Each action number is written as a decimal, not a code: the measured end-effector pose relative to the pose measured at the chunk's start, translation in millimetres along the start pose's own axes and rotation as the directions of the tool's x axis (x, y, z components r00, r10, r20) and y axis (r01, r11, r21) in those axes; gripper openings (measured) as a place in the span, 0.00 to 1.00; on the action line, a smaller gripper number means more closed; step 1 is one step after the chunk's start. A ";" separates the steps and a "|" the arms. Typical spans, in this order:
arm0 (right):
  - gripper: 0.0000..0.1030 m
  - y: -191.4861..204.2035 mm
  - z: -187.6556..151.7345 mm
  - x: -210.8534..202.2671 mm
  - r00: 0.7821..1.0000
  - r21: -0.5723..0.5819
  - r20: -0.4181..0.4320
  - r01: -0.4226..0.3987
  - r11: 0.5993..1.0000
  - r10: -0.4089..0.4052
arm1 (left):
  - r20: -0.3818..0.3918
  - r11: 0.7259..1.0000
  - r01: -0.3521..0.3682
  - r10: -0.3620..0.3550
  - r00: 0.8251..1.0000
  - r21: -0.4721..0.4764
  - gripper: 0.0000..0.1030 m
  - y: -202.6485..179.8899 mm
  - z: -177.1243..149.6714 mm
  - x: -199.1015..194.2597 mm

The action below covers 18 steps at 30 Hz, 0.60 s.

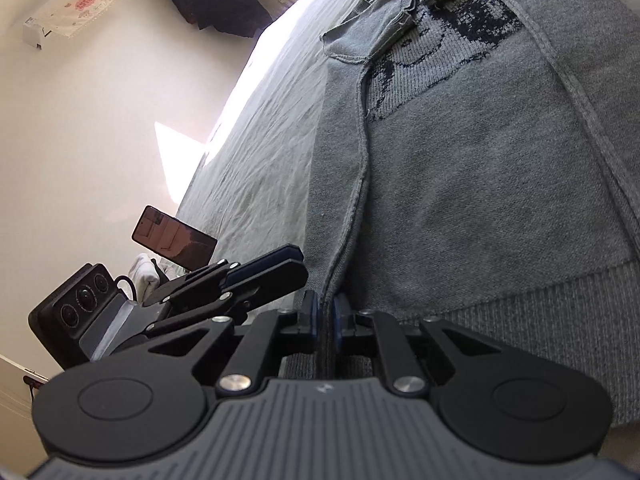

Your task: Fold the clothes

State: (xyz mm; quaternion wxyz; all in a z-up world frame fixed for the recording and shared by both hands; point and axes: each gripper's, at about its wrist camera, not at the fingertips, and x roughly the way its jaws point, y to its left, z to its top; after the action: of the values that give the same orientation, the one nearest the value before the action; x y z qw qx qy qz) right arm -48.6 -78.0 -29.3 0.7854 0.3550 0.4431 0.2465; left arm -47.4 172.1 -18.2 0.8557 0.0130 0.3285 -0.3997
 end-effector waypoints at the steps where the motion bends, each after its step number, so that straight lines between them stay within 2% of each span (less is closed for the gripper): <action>1: 0.16 -0.5 0.6 -1.2 1.000 0.000 -0.002 0.008 1.000 -0.008 | -0.012 1.000 -0.002 0.002 1.000 0.010 0.19 -1.3 -0.4 2.6; 4: 0.17 -2.5 -2.7 0.4 1.000 0.006 -0.027 0.012 1.000 -0.012 | -0.045 1.000 -0.016 0.017 0.999 0.022 0.19 -3.1 -2.1 9.6; 8: 0.21 -3.7 -11.9 7.0 0.997 0.015 -0.073 -0.005 1.000 0.006 | -0.044 1.000 -0.013 0.014 0.999 0.023 0.19 -4.1 -2.6 9.6; 11: 0.16 0.4 -14.1 4.4 0.998 -0.002 -0.069 -0.008 1.000 0.007 | -0.029 1.000 -0.007 0.007 1.000 0.013 0.19 -3.9 -0.7 7.7; 16: 0.13 -3.8 -13.8 -0.6 0.997 -0.002 -0.076 0.002 1.000 -0.002 | -0.023 1.000 -0.006 0.006 1.000 0.004 0.19 -5.0 8.2 14.0; 17: 0.17 -4.5 -13.8 -1.2 0.997 -0.003 -0.078 0.004 1.000 -0.004 | -0.024 1.000 -0.015 0.015 1.000 -0.005 0.19 -4.4 11.2 15.9; 18: 0.18 -5.3 -13.8 -1.8 0.997 -0.004 -0.081 0.006 1.000 -0.006 | -0.020 0.999 -0.032 0.031 0.999 -0.015 0.19 -3.9 15.6 18.1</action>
State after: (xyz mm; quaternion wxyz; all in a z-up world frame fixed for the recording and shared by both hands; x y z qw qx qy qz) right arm -61.1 -77.8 -37.3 0.7682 0.3420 0.4752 0.2590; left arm -33.1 152.7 -15.4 0.8587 0.0156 0.3397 -0.3834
